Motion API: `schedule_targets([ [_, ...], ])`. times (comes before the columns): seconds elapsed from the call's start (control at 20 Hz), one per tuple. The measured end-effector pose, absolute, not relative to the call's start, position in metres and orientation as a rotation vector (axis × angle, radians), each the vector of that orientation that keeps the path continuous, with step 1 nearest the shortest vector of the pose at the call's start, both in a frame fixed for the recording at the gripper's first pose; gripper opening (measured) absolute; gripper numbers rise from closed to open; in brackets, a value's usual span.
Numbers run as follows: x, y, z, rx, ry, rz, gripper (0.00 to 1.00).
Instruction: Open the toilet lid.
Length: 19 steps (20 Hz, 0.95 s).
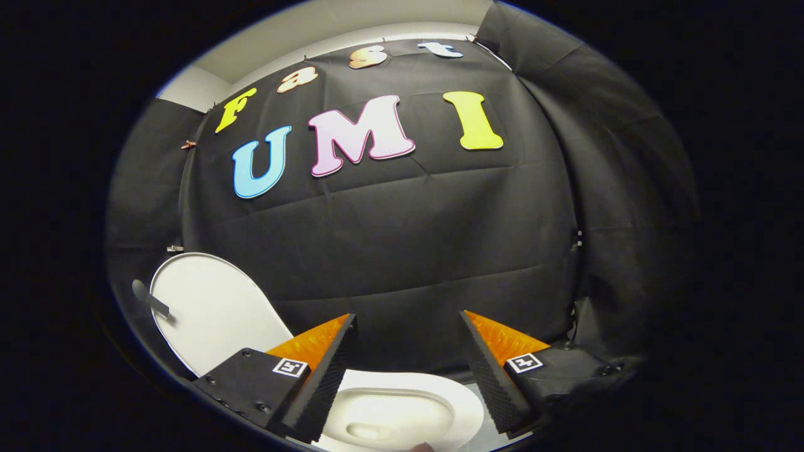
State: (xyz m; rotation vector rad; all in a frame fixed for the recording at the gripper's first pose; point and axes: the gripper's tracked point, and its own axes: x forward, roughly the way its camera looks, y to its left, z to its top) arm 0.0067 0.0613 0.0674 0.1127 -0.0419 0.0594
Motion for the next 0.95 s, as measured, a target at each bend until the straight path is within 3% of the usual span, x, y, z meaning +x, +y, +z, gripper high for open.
schedule_targets([
  [0.95,0.003,0.061,0.055,0.013,-0.064,0.058,0.99],
])
